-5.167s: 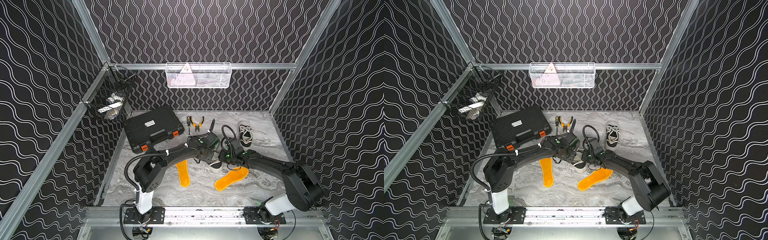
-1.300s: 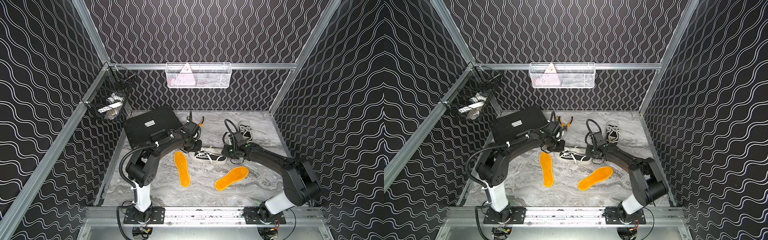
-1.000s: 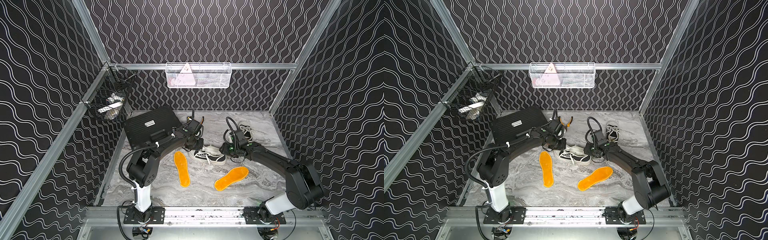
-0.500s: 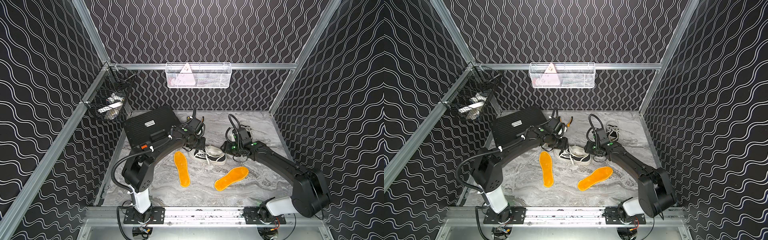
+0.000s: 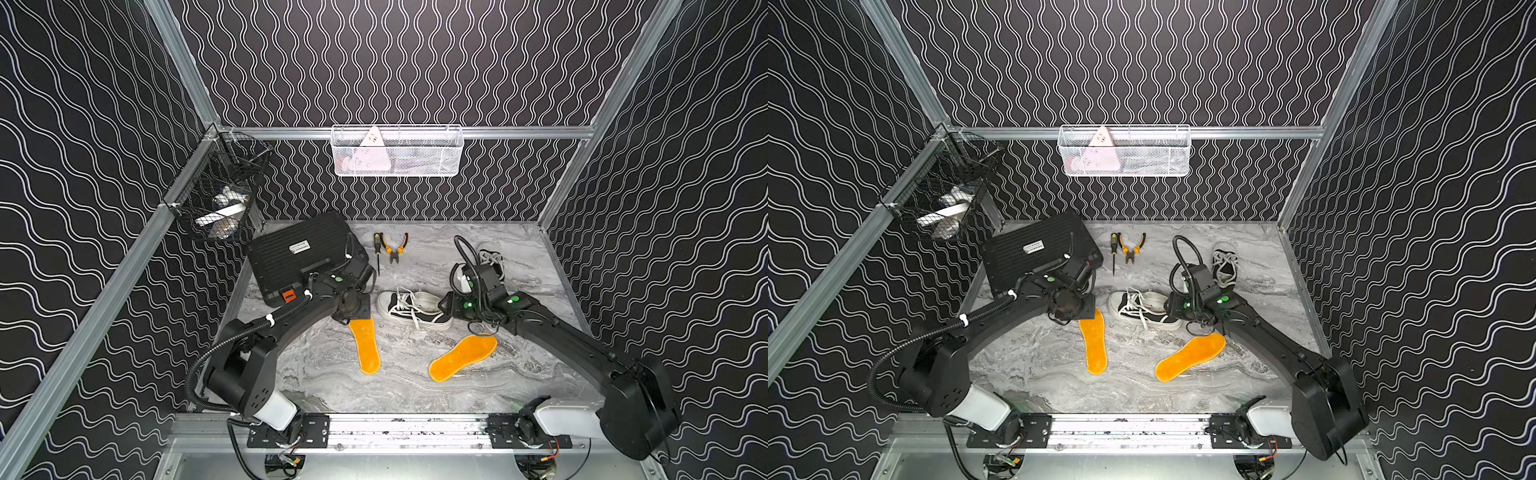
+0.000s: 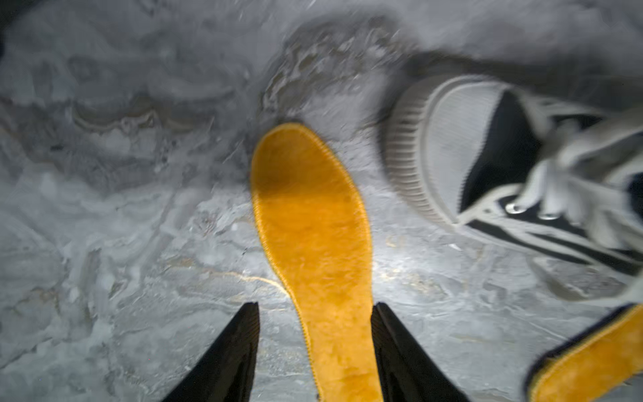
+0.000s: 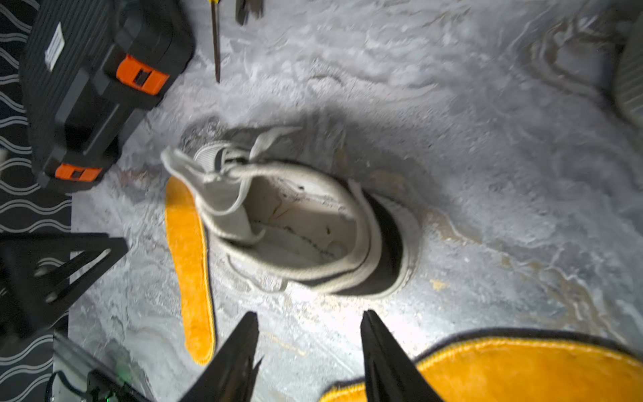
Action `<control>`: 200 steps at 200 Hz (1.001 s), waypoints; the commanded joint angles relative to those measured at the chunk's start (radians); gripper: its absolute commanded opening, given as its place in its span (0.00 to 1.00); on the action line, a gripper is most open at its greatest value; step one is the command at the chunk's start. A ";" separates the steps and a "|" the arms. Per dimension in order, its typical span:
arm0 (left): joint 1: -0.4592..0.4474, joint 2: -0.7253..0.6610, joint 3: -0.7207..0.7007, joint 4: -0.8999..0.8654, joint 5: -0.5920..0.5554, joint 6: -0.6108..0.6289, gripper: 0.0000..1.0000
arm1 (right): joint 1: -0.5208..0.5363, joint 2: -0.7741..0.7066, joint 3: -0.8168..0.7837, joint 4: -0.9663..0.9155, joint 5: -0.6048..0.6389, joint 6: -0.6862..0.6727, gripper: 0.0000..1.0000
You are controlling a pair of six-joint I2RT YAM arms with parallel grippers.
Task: Insert the insole into the shoe
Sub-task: Adjust the shoe at the center of the board, then pick up the insole from the center of the board.
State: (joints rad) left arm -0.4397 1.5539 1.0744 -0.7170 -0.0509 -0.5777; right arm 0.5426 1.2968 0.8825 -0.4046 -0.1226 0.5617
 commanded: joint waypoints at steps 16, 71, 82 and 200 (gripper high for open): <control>0.031 0.044 -0.025 0.107 0.027 -0.042 0.55 | 0.059 -0.040 -0.024 -0.030 0.010 0.035 0.51; -0.077 0.008 0.053 0.071 -0.053 -0.027 0.56 | 0.027 -0.151 -0.169 -0.171 0.221 0.189 0.51; -0.093 0.017 0.082 0.060 -0.062 -0.022 0.56 | -0.002 -0.148 -0.178 -0.189 0.221 0.202 0.51; -0.003 0.039 0.005 0.053 -0.056 -0.020 0.57 | -0.072 -0.092 -0.137 -0.159 0.108 0.160 0.49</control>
State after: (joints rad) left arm -0.4618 1.5944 1.1160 -0.6991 -0.1402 -0.5751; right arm 0.4690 1.2015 0.7467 -0.5903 0.0090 0.7204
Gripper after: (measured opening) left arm 0.574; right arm 0.493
